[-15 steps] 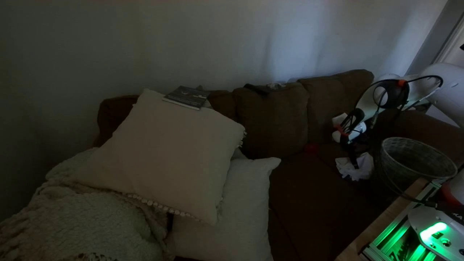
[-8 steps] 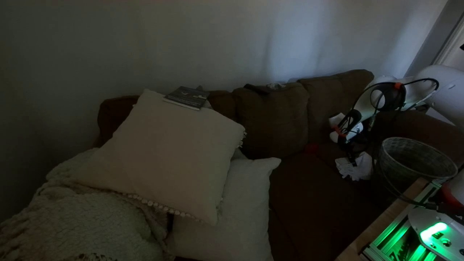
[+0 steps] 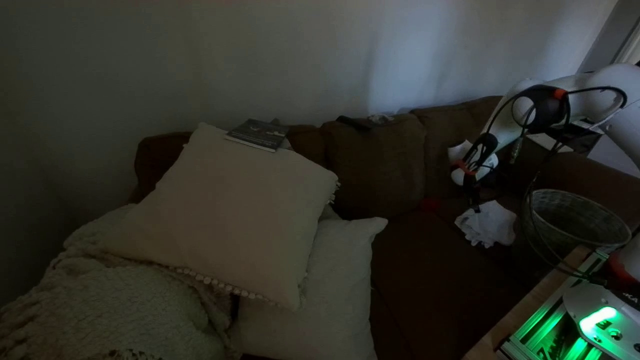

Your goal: Put the towel in the laundry basket

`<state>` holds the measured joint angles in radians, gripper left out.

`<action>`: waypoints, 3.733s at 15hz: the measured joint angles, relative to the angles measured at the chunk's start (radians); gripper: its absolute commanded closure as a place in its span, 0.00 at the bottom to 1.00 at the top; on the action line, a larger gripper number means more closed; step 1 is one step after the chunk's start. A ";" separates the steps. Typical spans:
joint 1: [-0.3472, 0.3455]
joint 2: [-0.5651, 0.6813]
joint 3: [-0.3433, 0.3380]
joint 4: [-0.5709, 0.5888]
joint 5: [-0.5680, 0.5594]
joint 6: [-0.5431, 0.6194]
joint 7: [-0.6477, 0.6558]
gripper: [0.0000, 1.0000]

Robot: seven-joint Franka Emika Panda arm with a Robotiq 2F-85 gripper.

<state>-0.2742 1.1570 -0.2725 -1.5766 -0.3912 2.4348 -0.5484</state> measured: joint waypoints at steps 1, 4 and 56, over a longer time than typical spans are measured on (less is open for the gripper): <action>0.023 -0.041 0.000 -0.046 -0.007 0.048 0.038 0.98; 0.087 -0.159 -0.013 -0.193 -0.025 0.230 0.164 0.98; 1.910 -0.725 -2.371 -1.177 0.347 0.885 0.665 0.98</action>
<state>1.6358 0.4321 -2.6437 -2.7534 -0.0439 3.3195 0.1164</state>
